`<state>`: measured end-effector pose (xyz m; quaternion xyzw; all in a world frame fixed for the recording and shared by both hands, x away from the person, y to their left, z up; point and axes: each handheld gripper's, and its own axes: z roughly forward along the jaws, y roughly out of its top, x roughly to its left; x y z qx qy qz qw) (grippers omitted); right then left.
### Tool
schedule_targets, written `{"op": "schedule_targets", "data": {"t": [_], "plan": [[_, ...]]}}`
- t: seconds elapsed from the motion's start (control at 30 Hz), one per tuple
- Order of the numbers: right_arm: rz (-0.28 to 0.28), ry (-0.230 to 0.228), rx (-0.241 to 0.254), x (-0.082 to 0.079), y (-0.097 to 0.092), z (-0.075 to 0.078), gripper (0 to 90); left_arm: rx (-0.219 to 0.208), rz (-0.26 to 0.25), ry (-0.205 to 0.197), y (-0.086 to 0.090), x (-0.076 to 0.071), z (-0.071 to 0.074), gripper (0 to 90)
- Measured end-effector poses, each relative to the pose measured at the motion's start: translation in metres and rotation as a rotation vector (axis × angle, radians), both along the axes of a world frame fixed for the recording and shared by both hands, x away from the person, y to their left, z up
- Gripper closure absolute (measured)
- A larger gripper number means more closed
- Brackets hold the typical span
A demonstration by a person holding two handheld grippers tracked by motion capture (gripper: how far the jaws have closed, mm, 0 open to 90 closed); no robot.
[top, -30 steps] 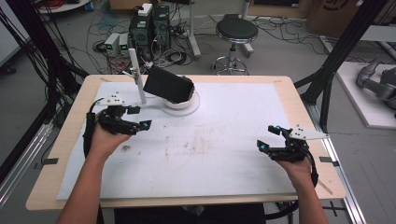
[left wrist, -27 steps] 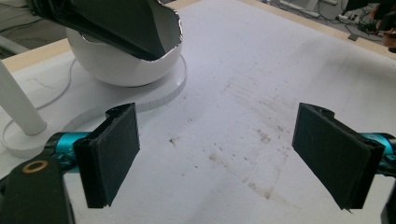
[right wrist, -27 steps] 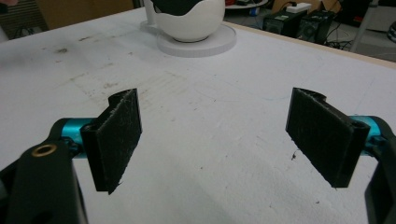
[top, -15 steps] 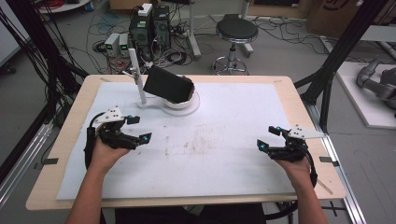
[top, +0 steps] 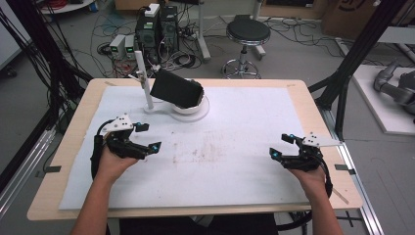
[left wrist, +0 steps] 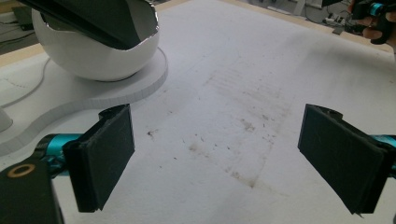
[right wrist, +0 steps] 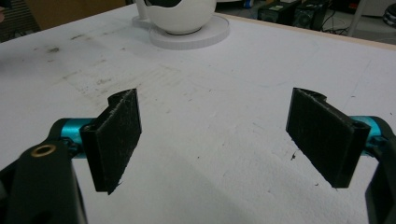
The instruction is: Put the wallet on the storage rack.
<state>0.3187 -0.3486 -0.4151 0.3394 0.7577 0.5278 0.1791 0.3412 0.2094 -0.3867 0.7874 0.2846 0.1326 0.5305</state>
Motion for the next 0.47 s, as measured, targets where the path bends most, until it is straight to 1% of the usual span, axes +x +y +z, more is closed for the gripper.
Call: {"op": "schedule_targets", "data": {"t": [0.1,0.17,0.27,0.37,0.43,0.47], "plan": [[0.001,0.004,-0.004,0.0007,0.0004,-0.0016,18.7,-0.001,0.003,-0.001,0.0014,-0.0001,0.0002,10.8],[0.001,0.006,-0.004,0.0011,0.0012,-0.0019,18.7,-0.008,0.001,0.006,0.0018,0.0,0.0003,10.8],[0.004,0.005,-0.007,0.0017,0.0019,-0.0023,18.7,-0.001,0.009,0.011,0.0014,0.0003,-0.0001,10.8],[0.009,0.004,-0.001,0.0019,0.0017,-0.0018,18.7,0.004,0.011,0.012,0.0017,-0.0005,0.0002,10.8],[0.011,0.004,0.01,0.0018,0.0012,-0.0005,18.7,-0.005,0.015,0.008,0.0024,-0.0021,0.0005,10.8],[0.011,0.001,0.012,0.002,0.0014,0.0,18.7,-0.004,0.017,0.005,0.0035,-0.0029,0.0011,10.8]]}}
